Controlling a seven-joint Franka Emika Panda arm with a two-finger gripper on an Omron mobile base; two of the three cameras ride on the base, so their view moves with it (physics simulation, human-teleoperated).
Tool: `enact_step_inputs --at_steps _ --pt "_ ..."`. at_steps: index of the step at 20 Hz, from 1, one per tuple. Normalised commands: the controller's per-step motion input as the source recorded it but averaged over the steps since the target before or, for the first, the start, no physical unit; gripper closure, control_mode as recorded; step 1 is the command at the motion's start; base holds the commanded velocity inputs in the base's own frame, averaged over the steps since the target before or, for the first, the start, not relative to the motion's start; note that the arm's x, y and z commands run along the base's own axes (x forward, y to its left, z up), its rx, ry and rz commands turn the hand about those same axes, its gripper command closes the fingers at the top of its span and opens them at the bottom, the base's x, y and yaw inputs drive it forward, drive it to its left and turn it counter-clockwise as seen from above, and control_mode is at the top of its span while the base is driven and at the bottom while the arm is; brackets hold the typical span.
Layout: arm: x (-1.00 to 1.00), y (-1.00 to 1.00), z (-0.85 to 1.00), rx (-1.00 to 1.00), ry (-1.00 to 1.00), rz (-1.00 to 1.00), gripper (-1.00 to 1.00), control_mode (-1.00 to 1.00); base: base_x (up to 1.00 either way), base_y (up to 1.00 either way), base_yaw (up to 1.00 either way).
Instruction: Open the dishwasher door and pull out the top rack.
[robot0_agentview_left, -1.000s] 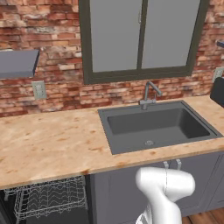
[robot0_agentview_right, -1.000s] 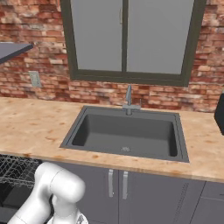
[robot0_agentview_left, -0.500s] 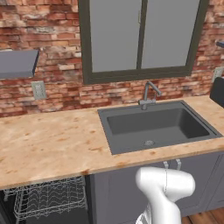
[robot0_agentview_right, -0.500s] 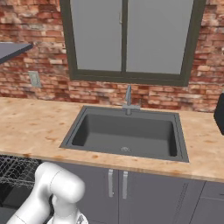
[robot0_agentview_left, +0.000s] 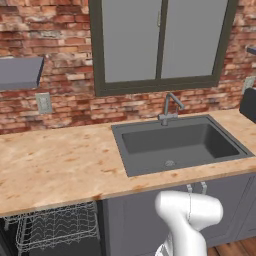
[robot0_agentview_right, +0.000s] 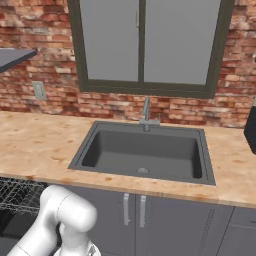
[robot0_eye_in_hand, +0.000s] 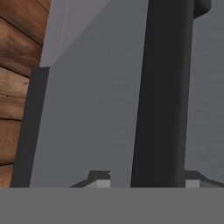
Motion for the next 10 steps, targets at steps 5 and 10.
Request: enact_step_inputs --at_steps 5,10 --pt "-0.62 0.11 -0.62 -0.03 0.0 0.0 1.0 -1.0 0.0 0.0 0.0" --pt "-0.62 0.14 -0.62 -0.05 0.0 0.0 1.0 -1.0 0.0 0.0 0.0"
